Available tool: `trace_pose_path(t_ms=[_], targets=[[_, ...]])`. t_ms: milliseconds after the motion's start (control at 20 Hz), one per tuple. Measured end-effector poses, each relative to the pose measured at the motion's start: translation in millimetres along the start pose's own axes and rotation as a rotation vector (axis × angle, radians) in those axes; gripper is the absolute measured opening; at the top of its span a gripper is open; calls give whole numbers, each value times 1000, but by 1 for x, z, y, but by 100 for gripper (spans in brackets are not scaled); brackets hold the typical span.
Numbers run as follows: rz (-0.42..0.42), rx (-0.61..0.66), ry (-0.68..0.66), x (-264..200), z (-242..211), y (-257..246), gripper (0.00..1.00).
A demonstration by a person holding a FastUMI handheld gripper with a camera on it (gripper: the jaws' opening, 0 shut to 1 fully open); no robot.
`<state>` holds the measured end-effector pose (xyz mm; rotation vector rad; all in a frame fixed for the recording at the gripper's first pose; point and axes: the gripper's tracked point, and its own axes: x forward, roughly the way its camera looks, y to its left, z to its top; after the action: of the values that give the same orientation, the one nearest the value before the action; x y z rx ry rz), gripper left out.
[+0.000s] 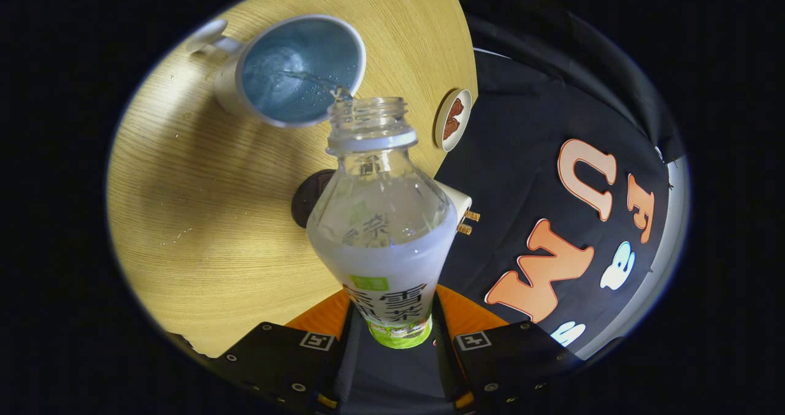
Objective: Take the bottle from table, then pour the juice into the cup, finally place the bottle on the coaster
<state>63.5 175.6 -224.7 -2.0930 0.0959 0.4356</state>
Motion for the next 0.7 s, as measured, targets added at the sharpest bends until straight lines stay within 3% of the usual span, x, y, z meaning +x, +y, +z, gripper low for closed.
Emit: trace_pose_path(t_ms=[700], targets=[[8,-30,3,0,1,-3,57]])
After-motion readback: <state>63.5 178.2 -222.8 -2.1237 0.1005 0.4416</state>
